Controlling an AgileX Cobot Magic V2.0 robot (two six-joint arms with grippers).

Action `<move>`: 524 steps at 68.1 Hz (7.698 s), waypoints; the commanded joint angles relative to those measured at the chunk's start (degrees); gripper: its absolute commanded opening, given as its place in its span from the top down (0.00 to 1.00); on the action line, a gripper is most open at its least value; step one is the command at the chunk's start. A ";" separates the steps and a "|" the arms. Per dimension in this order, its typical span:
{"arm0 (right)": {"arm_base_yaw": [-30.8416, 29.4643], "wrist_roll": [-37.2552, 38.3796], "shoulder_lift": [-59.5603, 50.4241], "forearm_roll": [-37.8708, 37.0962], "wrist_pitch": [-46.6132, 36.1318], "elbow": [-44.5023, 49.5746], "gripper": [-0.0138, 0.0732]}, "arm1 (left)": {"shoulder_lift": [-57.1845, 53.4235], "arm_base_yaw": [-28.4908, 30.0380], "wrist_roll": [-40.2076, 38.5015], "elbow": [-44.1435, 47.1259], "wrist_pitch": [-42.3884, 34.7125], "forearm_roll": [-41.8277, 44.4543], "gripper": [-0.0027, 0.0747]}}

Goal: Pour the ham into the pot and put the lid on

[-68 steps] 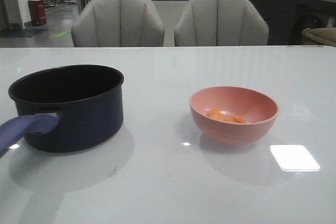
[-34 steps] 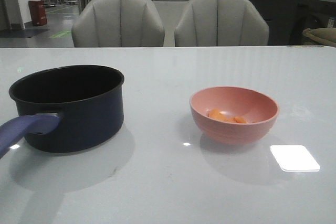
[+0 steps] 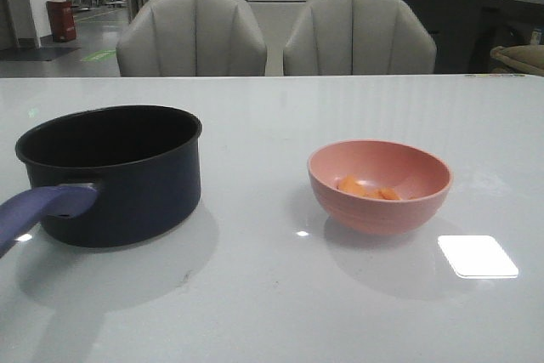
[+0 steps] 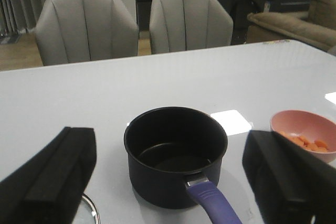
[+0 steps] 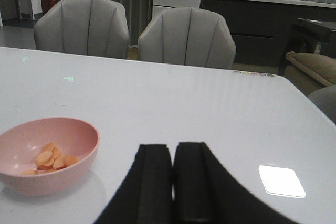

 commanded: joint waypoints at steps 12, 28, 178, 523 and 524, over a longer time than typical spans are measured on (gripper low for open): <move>-0.30 -2.17 -1.06 -0.41 -10.31 -0.35 0.65 | -4.76 -0.46 0.00 1.89 -6.01 -0.47 0.19; -0.23 -0.94 5.66 2.01 5.04 -13.08 0.65 | -4.72 -0.46 0.00 1.89 -6.29 -0.47 0.19; 8.29 -3.31 101.80 19.79 27.56 -73.47 0.69 | -4.72 -0.46 0.00 1.89 -6.43 -0.57 0.19; 15.39 3.72 48.85 0.36 2.59 -39.14 0.21 | -4.72 -0.46 0.00 1.89 -6.43 -0.57 0.19; 15.39 3.72 47.26 0.36 2.19 -37.98 0.21 | -4.72 -0.46 0.00 1.89 -6.43 -0.57 0.19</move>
